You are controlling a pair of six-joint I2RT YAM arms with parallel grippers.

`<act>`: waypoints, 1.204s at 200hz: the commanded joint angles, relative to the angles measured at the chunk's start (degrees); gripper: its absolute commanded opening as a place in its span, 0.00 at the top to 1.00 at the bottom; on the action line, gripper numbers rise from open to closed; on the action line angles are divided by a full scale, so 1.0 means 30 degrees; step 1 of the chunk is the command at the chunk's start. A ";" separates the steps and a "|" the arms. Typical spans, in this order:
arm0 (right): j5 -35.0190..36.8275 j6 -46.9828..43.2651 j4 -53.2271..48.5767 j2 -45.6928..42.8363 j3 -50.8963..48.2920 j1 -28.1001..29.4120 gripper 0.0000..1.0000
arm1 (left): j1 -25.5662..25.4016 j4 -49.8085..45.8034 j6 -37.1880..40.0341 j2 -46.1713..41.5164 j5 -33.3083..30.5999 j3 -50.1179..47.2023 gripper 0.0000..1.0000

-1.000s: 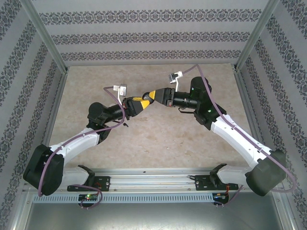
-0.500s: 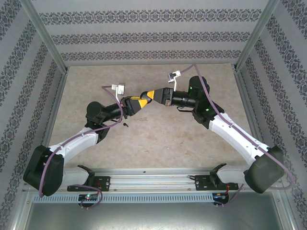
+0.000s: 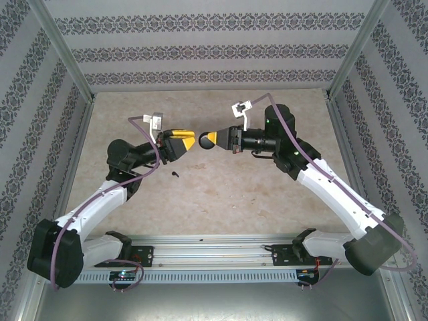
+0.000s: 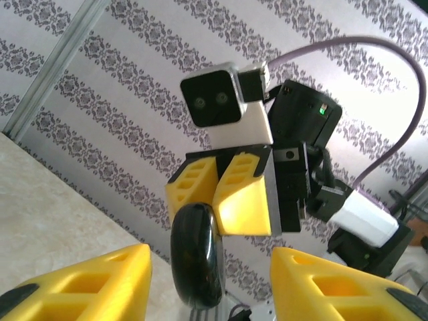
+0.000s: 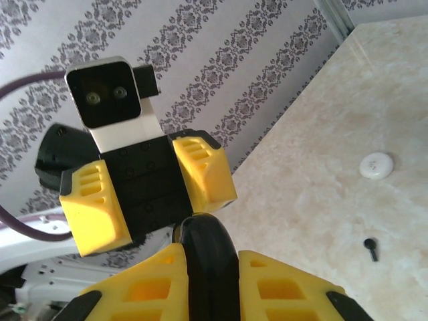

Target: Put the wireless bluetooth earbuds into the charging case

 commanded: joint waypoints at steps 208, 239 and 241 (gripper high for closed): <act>-0.0193 -0.4865 -0.3382 0.0606 0.3111 0.2259 0.95 | -0.0739 -0.7649 0.5099 -0.1427 0.3493 0.2387 0.61; -0.0186 -0.4894 -0.3463 0.0706 0.3235 0.2263 0.95 | -0.0777 -0.7777 0.5210 -0.1394 0.3538 0.2403 0.70; -0.0190 -0.4894 -0.3464 0.0715 0.3235 0.2265 0.94 | -0.0775 -0.7777 0.5228 -0.1400 0.3549 0.2409 0.70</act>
